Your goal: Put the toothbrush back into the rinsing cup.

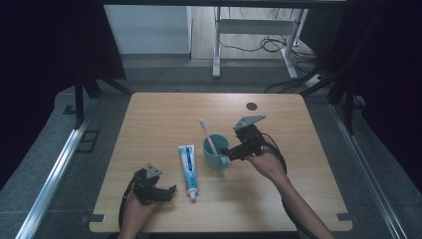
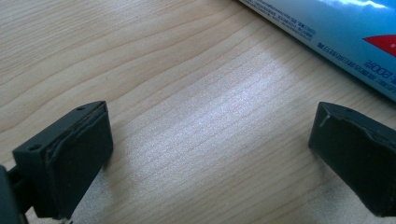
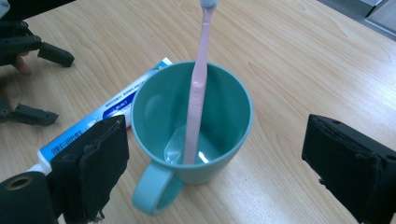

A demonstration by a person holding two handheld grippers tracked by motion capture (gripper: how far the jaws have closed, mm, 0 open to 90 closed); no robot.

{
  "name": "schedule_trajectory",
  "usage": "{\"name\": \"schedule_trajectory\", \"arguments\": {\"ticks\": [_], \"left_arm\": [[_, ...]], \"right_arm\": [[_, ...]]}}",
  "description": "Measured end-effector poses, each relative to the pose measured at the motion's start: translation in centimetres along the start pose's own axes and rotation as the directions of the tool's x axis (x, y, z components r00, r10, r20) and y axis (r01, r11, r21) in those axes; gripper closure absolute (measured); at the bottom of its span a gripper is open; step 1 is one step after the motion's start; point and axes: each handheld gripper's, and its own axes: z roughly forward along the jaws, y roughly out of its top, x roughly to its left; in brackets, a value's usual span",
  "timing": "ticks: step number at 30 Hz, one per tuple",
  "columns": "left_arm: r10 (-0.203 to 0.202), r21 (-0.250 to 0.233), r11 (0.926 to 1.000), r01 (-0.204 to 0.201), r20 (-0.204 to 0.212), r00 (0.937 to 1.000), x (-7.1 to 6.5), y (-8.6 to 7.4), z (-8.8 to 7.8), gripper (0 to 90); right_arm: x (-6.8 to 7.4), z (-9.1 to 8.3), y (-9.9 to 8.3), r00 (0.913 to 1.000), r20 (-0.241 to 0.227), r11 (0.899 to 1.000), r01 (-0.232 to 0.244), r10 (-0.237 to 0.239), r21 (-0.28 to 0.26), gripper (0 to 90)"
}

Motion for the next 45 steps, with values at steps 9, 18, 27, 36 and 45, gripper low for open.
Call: {"name": "schedule_trajectory", "arguments": {"ticks": [9, 18, 27, 36, 45], "left_arm": [[-0.001, 0.000, 1.0000, 0.001, 0.000, 1.0000, 0.0, 0.0, 0.0, 0.0], [-0.001, 0.000, 1.0000, 0.001, -0.001, 1.0000, 0.0, 0.0, 0.0, 0.0], [-0.002, 0.000, 1.0000, 0.002, -0.002, 1.0000, 0.0, 0.0, 0.0, 0.0], [-0.009, -0.001, 1.0000, 0.009, -0.001, 1.0000, -0.1, 0.0, 0.0, 0.0], [-0.008, -0.003, 1.0000, 0.008, -0.001, 1.0000, -0.1, 0.0, 0.0, 0.0]], "right_arm": [[-0.4, -0.6, -1.3, 1.0000, 0.008, 1.000, -0.003, 0.003, 0.009, 5.1], [-0.9, -1.6, -2.7, 0.9995, 0.031, 1.000, -0.005, 0.005, 0.011, 4.7], [-1.5, -2.7, -4.3, 0.9983, 0.058, 1.000, -0.004, 0.003, 0.011, 4.2], [-1.6, -3.3, -6.4, 0.9962, 0.087, 1.000, 0.003, -0.006, 0.027, 4.1], [-1.6, -3.9, -8.7, 0.9944, 0.105, 1.000, -0.009, 0.006, 0.020, 4.2]]}}
